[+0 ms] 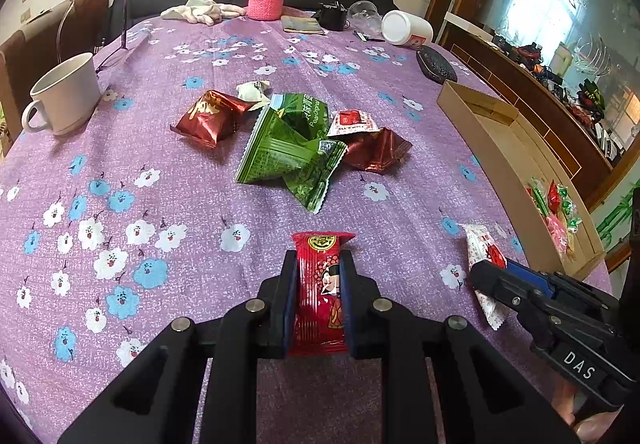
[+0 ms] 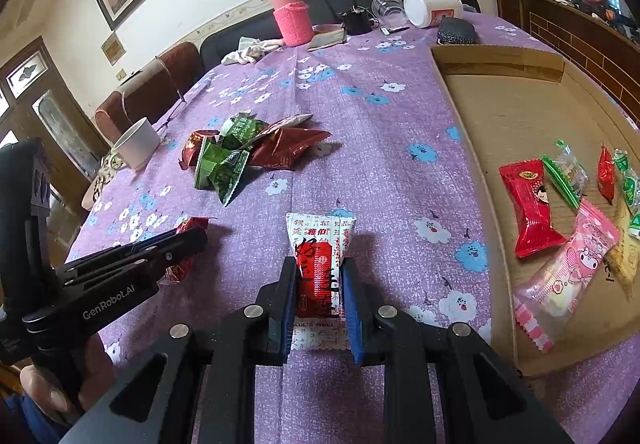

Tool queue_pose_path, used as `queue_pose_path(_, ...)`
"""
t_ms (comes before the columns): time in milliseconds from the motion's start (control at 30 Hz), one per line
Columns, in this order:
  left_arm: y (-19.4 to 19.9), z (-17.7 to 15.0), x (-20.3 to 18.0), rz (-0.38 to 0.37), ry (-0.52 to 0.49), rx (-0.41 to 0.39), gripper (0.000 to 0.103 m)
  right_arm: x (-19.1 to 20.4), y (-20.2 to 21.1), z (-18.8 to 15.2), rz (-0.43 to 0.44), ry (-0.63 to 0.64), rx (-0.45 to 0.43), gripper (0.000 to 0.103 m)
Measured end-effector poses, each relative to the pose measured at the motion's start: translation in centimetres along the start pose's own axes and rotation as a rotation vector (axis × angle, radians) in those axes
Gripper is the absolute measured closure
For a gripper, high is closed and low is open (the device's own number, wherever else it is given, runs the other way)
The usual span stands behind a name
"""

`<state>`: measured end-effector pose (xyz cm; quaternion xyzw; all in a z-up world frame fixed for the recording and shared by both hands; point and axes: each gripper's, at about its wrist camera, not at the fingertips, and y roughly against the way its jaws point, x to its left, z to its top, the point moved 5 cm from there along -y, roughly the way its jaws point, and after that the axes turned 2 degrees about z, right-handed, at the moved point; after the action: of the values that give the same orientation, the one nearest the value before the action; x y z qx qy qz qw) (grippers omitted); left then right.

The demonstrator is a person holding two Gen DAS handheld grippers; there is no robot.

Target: Organize snacks

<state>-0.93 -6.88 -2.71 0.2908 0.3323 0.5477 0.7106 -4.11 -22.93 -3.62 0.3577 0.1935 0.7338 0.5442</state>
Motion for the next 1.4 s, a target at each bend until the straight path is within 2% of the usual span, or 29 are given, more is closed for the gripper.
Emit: queue_pose_path(1400, 0.41, 0.04, -0.07, 0.001, -0.001, -0.012, 0.085, -0.17, 0.10, -0.07, -0.028, -0.010, -0.002, 0.080)
